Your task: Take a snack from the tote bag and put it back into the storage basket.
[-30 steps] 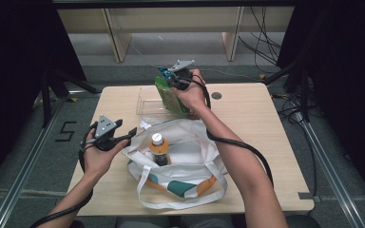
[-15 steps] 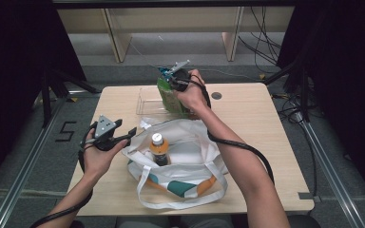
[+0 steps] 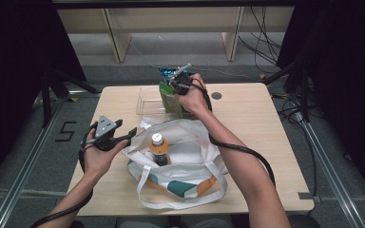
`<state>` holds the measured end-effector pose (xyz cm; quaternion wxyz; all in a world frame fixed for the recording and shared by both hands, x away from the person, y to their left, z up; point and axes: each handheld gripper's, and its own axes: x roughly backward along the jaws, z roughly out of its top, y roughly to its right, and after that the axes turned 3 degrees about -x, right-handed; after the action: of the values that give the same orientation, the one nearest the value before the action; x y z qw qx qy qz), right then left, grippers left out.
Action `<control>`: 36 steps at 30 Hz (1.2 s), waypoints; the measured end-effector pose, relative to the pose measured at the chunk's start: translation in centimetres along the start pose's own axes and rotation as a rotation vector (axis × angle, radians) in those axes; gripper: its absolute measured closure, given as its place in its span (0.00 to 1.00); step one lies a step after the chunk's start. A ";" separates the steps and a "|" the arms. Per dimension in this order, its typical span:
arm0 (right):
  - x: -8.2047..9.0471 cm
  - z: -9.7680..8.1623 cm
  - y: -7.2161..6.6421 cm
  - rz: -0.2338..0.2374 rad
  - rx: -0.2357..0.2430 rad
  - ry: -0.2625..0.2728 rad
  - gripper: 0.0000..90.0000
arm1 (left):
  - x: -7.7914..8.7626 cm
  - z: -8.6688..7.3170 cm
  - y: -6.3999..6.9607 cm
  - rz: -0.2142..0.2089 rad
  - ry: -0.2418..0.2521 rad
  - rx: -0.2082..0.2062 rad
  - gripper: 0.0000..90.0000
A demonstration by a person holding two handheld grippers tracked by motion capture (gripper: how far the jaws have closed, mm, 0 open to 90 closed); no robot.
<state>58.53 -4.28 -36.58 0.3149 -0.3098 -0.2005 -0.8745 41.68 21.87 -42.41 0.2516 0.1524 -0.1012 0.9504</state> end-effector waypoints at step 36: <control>7.2 -3.7 1.2 0.129 -0.148 0.361 0.50 | 0.4 0.3 0.2 -0.001 0.025 0.012 0.36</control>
<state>53.38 -10.28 -34.27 0.3772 -0.1825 -0.0557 -0.9063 41.33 21.82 -41.97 0.2523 0.1423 -0.0922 0.9527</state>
